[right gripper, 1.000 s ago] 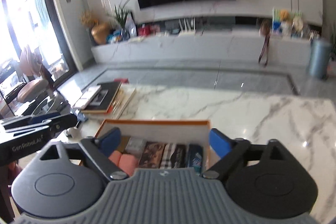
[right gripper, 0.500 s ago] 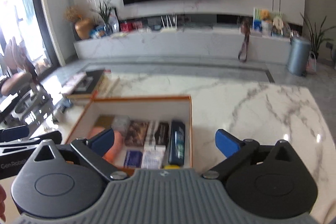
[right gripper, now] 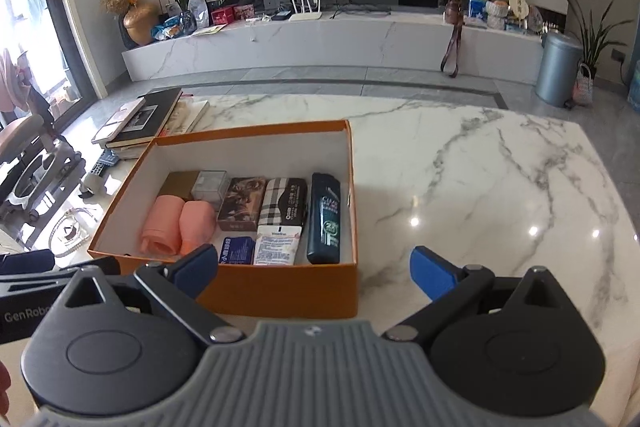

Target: Organize rigid objects

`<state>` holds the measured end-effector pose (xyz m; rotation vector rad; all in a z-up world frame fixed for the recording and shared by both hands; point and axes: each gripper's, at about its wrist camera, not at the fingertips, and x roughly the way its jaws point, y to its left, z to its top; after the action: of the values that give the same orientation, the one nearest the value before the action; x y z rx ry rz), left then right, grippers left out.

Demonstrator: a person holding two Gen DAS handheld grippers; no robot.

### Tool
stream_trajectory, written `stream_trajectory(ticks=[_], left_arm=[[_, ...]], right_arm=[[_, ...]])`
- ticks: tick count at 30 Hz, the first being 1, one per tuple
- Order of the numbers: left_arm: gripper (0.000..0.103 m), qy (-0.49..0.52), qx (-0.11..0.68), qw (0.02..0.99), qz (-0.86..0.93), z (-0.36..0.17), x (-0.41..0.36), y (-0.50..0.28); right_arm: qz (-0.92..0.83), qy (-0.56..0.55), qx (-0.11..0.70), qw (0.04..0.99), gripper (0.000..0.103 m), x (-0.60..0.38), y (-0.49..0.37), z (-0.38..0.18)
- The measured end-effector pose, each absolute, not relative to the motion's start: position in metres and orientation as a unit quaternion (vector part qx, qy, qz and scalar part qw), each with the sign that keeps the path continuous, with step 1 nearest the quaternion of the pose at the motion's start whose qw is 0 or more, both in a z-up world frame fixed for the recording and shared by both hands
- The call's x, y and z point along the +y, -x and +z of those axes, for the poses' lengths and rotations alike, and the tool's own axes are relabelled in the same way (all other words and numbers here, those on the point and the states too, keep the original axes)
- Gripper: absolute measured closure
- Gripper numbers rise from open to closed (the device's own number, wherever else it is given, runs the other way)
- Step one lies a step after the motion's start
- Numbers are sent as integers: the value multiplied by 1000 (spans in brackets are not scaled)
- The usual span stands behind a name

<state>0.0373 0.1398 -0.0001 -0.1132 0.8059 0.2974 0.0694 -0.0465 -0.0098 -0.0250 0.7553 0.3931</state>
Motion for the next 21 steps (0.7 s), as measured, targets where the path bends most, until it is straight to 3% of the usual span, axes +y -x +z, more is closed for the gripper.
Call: stream_trajectory(ticks=[21], left_arm=[[7, 57, 392, 906, 150, -5, 142, -45]], right_arm=[[177, 6, 384, 906, 2, -48, -81, -16]])
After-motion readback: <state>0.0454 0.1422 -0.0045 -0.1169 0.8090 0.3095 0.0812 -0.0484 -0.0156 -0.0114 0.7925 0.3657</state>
